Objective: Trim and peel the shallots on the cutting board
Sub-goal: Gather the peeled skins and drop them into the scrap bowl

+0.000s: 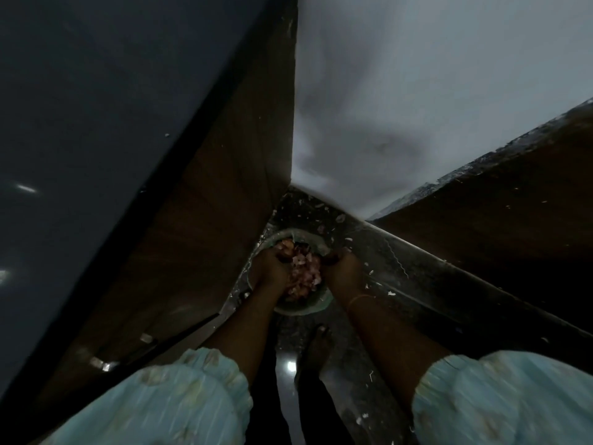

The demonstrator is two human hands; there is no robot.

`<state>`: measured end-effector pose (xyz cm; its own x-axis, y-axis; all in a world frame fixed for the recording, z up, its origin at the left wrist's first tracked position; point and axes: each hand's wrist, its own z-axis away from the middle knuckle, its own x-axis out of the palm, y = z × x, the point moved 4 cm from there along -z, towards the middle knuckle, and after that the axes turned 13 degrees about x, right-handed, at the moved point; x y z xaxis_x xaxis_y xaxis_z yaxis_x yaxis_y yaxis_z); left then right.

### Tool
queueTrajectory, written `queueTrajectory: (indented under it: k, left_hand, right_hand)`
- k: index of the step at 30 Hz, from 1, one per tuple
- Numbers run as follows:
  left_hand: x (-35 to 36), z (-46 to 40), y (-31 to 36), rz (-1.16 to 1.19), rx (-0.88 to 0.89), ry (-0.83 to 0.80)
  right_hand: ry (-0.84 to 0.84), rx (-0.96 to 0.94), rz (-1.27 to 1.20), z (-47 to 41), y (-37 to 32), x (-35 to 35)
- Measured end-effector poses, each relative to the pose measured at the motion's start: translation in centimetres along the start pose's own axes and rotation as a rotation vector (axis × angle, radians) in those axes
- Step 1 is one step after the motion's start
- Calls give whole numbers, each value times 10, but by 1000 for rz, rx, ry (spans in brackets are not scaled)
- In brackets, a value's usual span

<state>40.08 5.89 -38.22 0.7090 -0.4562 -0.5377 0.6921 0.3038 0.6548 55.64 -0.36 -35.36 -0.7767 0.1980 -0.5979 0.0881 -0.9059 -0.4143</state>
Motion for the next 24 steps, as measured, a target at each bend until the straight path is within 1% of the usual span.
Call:
queueTrajectory:
  k: [2, 4, 5, 8, 10, 13, 15, 18, 20, 22, 23, 24]
  left_hand:
    - [3, -1, -1, -1, 8, 23]
    - [7, 4, 1, -3, -20, -40]
    - [8, 8, 3, 24, -46, -92]
    - [16, 4, -8, 135, -57, -144]
    - [15, 3, -14, 193, -95, -117]
    - [1, 7, -10, 108, -118, -40]
    - [-3, 9, -8, 84, -95, -18]
    - [-4, 11, 1, -13, -16, 36]
    - [-1, 11, 2, 21, -20, 52]
    - [9, 8, -1, 50, -54, -21]
    - [12, 8, 2, 62, -27, -51]
    - [10, 11, 8, 94, 4, -49]
  right_hand:
    - [-6, -23, -13, 4, -5, -2]
    - [-17, -61, 14, 6, -9, 0]
    - [-31, -55, 16, 6, -11, 2]
    - [-102, -48, 5, 4, -10, 9]
    - [-70, -27, 4, 4, -8, 10]
    - [-8, -28, -37, 4, -7, 11]
    - [-21, -38, -19, 4, -6, 12]
    - [-64, -40, -16, 4, -5, 13]
    - [-14, -41, -11, 5, -6, 11]
    - [23, -33, -54, 5, -7, 9]
    - [18, -38, -61, 6, -9, 9]
    - [1, -40, -55, 6, -10, 9]
